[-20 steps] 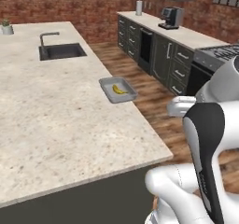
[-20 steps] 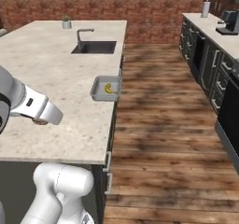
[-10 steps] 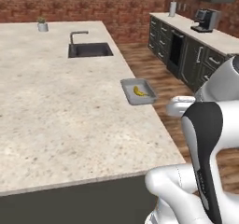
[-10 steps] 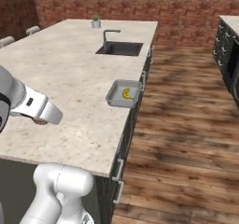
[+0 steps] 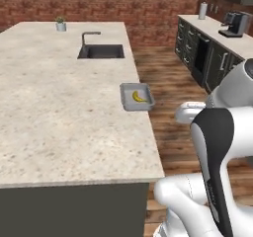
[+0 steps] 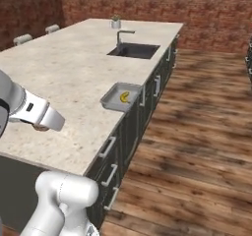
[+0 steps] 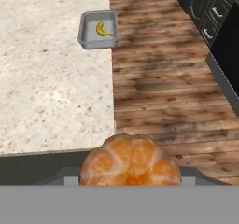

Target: Pick the tangerine and banana from the fridge and place them inside the tupperware on the counter.

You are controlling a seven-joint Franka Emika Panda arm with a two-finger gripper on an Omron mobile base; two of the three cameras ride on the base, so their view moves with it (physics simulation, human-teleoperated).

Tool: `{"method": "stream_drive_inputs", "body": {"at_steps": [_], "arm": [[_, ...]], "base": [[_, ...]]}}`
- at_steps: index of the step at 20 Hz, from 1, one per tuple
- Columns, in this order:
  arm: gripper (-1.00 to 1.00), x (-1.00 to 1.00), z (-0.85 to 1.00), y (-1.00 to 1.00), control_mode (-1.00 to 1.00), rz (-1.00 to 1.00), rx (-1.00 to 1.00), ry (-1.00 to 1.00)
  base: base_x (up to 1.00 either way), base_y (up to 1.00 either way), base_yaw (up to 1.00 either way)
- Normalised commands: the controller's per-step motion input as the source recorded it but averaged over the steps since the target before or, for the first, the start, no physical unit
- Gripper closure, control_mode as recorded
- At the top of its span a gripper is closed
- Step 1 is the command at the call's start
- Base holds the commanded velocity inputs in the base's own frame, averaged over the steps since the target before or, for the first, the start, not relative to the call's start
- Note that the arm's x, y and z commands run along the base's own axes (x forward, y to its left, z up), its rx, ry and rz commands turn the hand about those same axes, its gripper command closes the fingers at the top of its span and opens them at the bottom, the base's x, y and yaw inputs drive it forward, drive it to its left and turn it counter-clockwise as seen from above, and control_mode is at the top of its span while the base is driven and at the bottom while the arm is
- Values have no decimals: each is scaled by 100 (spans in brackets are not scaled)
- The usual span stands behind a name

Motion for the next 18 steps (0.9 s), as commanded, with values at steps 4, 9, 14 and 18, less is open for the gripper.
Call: {"method": "stream_drive_inputs", "body": {"at_steps": [4, 9, 14, 18], "arm": [[100, 0, 0, 0, 100, 0, 0, 0], [100, 0, 0, 0, 100, 0, 0, 0], [100, 0, 0, 0, 100, 0, 0, 0], [100, 0, 0, 0, 100, 0, 0, 0]], "base": [[-12, -100, 11], [16, -98, 37], [55, -80, 87], [56, -79, 92]]}}
